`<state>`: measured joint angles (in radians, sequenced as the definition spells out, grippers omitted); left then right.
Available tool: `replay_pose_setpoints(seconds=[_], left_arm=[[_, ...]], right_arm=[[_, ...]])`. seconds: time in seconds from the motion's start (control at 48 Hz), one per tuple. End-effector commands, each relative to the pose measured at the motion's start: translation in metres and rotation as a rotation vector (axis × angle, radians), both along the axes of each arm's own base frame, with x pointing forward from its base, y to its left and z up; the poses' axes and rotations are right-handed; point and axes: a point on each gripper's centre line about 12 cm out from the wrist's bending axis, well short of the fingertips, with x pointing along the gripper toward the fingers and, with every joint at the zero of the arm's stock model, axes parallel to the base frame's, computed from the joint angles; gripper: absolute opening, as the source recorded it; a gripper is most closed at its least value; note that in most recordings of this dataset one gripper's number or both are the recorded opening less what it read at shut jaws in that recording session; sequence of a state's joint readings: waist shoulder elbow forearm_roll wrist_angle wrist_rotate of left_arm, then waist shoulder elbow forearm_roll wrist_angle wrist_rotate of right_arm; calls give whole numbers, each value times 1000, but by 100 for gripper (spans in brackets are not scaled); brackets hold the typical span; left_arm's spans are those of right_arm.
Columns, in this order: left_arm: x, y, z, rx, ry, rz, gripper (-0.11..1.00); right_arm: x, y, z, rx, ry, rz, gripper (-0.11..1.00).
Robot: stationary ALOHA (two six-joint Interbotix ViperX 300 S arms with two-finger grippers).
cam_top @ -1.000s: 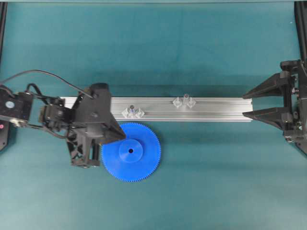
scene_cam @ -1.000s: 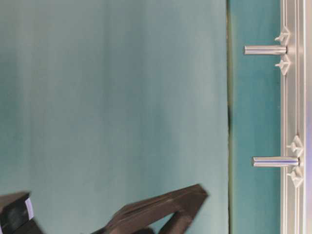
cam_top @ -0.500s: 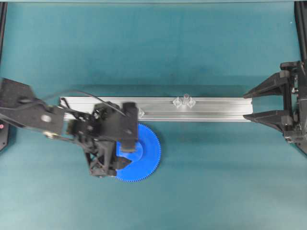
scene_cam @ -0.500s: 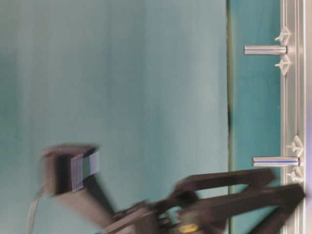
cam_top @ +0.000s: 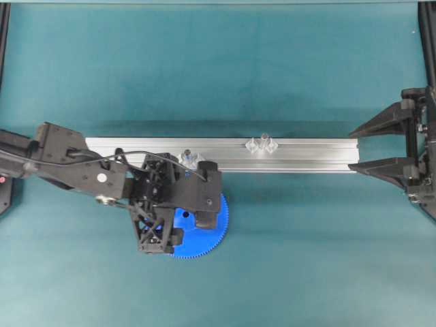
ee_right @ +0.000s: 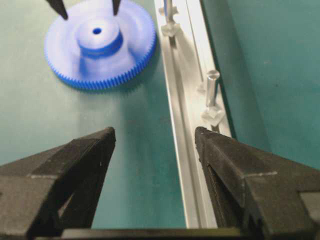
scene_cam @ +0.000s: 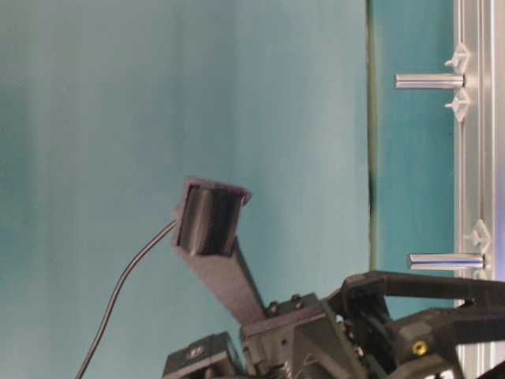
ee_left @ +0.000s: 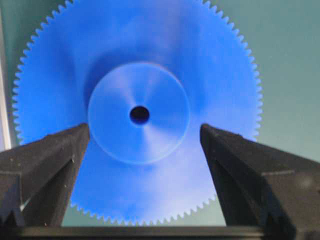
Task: Insert the large gear onto the shaft.
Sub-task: 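Lower the open left gripper over the blue gear's hub, then close the left gripper on the gear hub and secure the grip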
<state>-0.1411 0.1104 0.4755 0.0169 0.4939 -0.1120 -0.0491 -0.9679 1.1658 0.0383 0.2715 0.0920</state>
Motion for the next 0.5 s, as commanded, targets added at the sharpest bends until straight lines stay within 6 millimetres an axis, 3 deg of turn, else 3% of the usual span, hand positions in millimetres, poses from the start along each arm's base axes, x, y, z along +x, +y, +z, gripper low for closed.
replay_pose_setpoints(seconds=[0.0, 0.479], left_arm=[[7, 0, 10, -1, -29, 0, 93], [11, 9, 3, 2, -14, 23, 93]], right_arm=[[1, 0, 3, 5, -14, -5, 75], [-3, 0, 1, 6, 1, -4, 75]])
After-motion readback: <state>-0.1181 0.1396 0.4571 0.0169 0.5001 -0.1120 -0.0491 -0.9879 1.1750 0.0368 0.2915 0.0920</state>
